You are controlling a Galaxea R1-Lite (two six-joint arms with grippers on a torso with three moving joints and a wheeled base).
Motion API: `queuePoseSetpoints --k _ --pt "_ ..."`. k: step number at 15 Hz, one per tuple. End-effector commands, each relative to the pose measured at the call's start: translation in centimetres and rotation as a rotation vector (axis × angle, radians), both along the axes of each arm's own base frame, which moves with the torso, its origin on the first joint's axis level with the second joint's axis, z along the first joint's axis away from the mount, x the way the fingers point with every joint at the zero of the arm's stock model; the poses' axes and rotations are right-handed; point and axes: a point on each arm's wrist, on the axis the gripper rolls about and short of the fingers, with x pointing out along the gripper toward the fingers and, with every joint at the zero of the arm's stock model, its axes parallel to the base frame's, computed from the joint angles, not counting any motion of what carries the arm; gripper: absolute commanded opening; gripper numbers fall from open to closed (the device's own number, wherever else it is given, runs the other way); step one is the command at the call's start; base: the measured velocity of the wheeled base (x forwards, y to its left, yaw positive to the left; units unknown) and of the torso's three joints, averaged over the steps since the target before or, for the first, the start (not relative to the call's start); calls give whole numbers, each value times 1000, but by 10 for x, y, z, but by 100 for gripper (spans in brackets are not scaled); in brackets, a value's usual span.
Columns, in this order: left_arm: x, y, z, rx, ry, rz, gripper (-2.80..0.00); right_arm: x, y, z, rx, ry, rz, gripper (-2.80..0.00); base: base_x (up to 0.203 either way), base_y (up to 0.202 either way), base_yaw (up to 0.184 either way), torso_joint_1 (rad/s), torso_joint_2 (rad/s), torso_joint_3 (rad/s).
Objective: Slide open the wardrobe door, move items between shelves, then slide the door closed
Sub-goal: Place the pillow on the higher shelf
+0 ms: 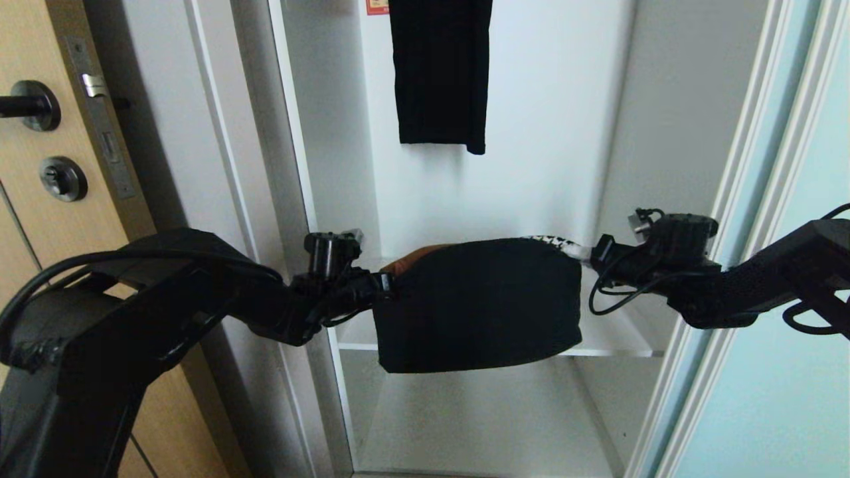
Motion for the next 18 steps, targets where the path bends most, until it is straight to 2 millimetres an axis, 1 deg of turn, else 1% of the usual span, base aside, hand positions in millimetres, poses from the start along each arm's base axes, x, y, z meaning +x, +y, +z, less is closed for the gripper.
queuePoseSetpoints --k 1,3,4,6,7,10,11,15,16,18 --pt "-9 0 -4 17 63 -4 -280 -10 -2 2 3 17 -3 -280 0 0 0 0 0 0" --pt "-11 1 -2 23 92 1 -280 -15 -1 -4 3 42 -3 -280 0 0 0 0 0 0" --pt "-12 2 5 18 81 3 -280 -16 -1 0 3 36 -3 -280 0 0 0 0 0 0" --pt "-17 5 28 -18 44 21 -280 -24 -2 16 4 6 -2 -280 0 0 0 0 0 0" --pt "-22 7 45 -41 15 29 -280 -32 -2 28 5 -15 7 -280 0 0 0 0 0 0" --pt "-49 16 100 -88 -85 40 -280 -61 -5 66 12 -97 60 -280 0 0 0 0 0 0" --pt "-61 20 114 -96 -110 47 -280 -73 -5 80 11 -124 69 -280 0 0 0 0 0 0" --pt "-103 24 140 -88 -156 95 -280 -123 -4 125 11 -197 77 -280 0 0 0 0 0 0" --pt "-114 24 145 -86 -164 103 -280 -136 -4 134 11 -203 77 -280 0 0 0 0 0 0" --pt "-136 25 154 -91 -183 96 -280 -163 -3 146 10 -205 78 -280 0 0 0 0 0 0"
